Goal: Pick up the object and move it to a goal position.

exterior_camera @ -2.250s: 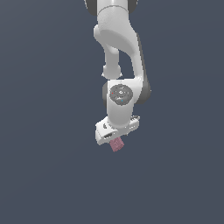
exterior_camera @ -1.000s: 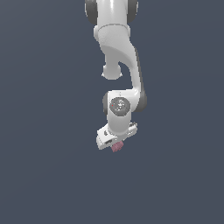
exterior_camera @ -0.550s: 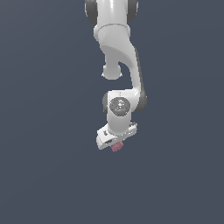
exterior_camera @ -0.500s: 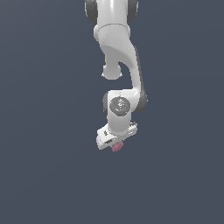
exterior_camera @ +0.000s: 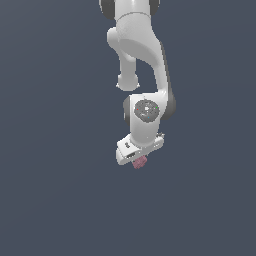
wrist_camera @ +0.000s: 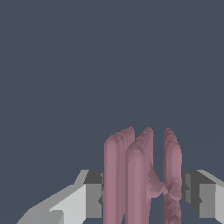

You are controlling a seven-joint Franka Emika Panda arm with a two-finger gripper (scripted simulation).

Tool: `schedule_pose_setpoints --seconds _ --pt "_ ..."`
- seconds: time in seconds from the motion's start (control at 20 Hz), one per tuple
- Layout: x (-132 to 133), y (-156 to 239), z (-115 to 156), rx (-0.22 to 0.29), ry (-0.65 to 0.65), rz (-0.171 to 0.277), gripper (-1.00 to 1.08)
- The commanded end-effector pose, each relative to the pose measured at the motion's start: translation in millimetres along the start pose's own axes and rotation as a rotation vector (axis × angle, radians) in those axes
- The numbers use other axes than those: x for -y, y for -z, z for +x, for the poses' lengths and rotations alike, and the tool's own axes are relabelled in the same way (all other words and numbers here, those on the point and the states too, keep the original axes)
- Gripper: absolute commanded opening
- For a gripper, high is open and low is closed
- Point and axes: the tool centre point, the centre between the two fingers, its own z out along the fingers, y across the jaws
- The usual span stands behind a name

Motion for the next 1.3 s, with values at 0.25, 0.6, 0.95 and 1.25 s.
schedule_pose_setpoints --seconds 0.25,0.6,0.95,1.25 --pt "48 64 4 -0.001 0.001 -0.001 -1.00" --pt "101 134 10 -0.001 0.001 -0.002 -1.00" --pt "152 203 16 -0.001 0.001 -0.002 -1.00" --pt "185 249 22 -0.001 0.001 -0.001 -1.00"
